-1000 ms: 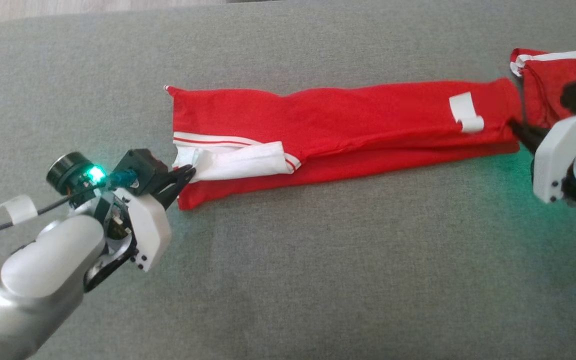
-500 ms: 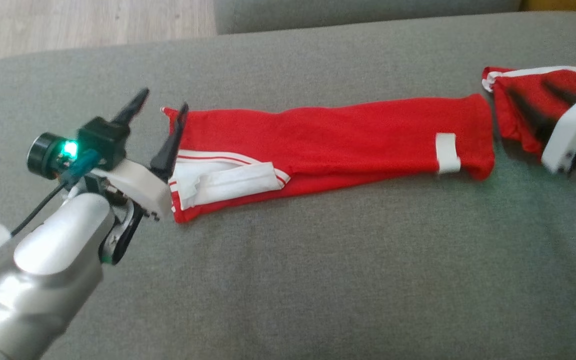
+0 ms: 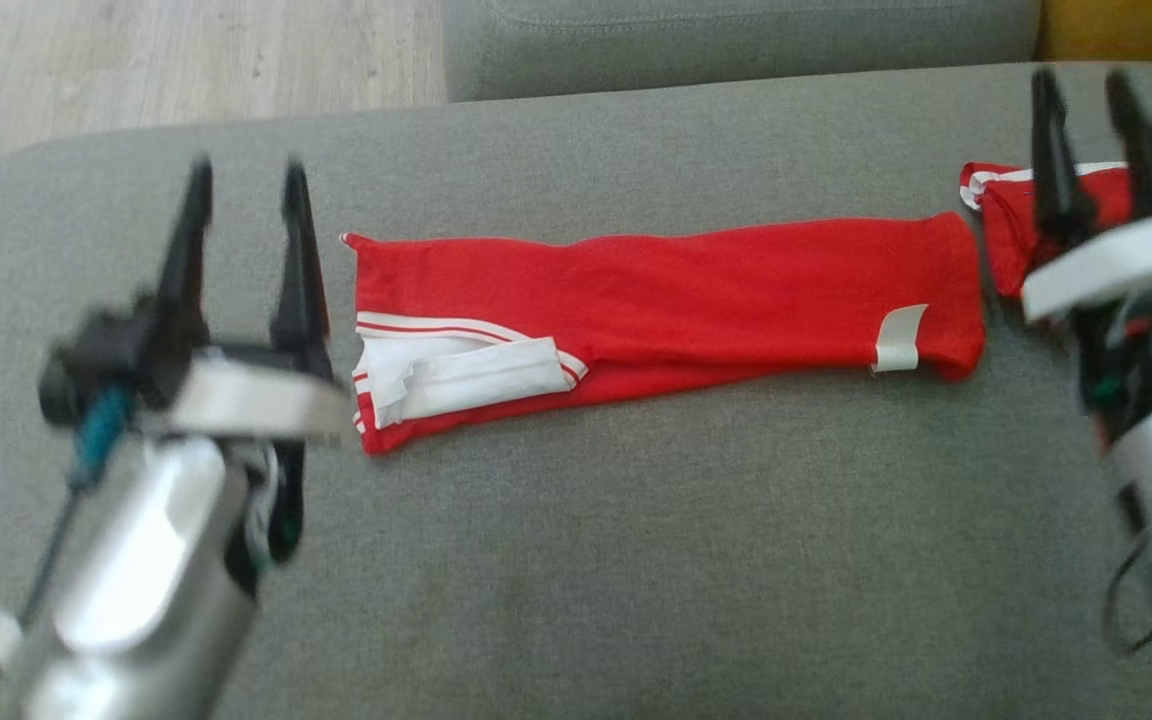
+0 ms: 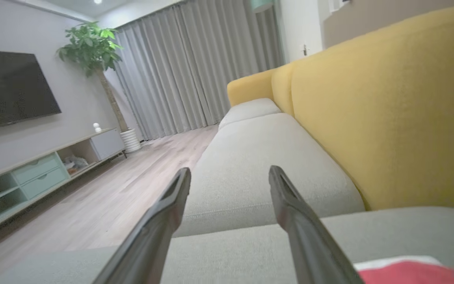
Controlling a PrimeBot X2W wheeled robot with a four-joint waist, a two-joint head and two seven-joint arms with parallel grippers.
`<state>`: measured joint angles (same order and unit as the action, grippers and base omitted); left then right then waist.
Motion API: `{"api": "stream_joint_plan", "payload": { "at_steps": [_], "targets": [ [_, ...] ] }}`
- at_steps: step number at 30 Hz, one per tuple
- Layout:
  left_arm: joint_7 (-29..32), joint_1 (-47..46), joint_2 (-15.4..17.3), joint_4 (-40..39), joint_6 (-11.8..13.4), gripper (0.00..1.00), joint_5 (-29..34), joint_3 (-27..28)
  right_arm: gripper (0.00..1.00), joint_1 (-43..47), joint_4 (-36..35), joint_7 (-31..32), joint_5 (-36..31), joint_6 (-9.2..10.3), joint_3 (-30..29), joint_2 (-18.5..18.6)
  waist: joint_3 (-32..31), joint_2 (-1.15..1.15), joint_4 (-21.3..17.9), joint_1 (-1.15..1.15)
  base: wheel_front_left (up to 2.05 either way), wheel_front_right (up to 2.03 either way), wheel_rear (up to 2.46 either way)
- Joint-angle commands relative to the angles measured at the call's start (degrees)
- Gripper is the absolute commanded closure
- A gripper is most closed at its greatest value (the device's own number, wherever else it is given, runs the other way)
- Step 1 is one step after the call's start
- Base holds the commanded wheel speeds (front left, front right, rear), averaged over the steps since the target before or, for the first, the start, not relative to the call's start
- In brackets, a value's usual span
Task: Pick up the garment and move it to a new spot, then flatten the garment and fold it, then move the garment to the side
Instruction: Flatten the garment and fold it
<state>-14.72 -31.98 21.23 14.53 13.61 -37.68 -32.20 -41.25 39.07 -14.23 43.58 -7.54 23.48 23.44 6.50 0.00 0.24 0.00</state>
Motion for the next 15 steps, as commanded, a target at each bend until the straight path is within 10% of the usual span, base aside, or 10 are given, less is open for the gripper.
{"api": "stream_joint_plan", "payload": {
  "at_steps": [1, 8, 15],
  "targets": [
    [-0.3, 2.2, 0.0, -2.7, -0.4, 0.00, 2.4, 4.8, 0.00, 3.7, -3.2, -0.7, -4.2, 0.05, -4.5, -2.7, -0.4, 0.00, 0.1, 0.00, 0.00, 0.00, 0.00],
    [-0.3, 15.6, -8.0, -3.2, -4.7, 0.00, 9.9, 11.6, 0.00, 23.5, -13.5, -0.8, -20.5, 0.05, -19.5, -17.2, -2.1, 0.00, 0.5, 0.00, 0.00, 0.00, 0.00],
    [-0.3, 22.2, -13.6, -2.2, -8.5, 0.00, 15.8, 16.4, 0.00, 32.2, -18.3, -0.8, -25.6, 0.05, -22.2, -20.4, -2.1, 0.00, 0.4, 0.00, 0.00, 0.00, 0.00]
  ]
}}
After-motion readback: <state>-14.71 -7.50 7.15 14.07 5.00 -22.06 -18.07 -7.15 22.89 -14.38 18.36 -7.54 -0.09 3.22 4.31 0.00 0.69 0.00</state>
